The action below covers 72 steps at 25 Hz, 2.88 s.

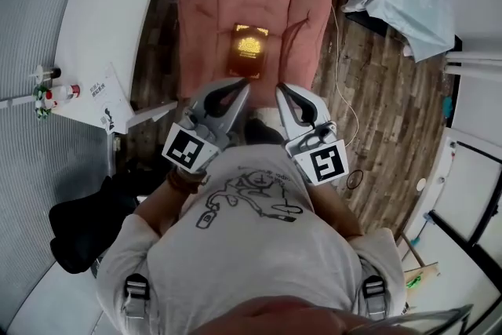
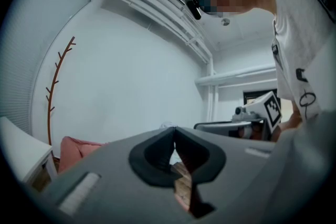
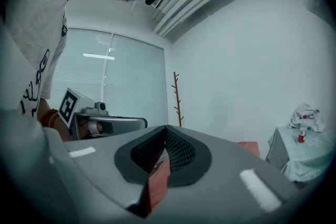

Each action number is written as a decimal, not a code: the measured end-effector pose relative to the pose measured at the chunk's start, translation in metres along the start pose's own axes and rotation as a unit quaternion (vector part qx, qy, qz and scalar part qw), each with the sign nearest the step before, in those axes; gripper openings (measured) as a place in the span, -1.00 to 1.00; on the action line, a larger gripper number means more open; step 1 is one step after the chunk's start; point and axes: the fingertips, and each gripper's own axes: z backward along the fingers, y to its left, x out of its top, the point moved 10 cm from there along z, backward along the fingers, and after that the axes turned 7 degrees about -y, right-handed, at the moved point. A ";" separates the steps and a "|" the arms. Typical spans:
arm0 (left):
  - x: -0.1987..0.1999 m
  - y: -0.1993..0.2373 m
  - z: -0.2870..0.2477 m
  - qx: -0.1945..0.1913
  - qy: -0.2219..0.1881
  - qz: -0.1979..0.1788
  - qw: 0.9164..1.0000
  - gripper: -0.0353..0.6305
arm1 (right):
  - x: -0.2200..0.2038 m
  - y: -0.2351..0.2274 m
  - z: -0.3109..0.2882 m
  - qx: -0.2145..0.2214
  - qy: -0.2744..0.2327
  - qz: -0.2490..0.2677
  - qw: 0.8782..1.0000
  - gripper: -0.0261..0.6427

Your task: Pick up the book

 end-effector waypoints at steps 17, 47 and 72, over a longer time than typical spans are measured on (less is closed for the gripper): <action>-0.023 0.035 -0.039 0.014 0.039 0.005 0.999 -0.80 | -0.023 -0.048 -0.036 0.023 0.022 -0.017 0.999 -0.90; -0.234 0.189 -0.041 -0.004 0.164 0.055 0.985 -0.44 | -0.252 -0.122 -0.116 -0.007 0.174 -0.057 0.983 -0.56; -0.504 0.270 -0.003 0.051 0.274 0.165 0.946 -0.06 | -0.520 -0.157 -0.117 -0.044 0.280 -0.128 0.950 -0.15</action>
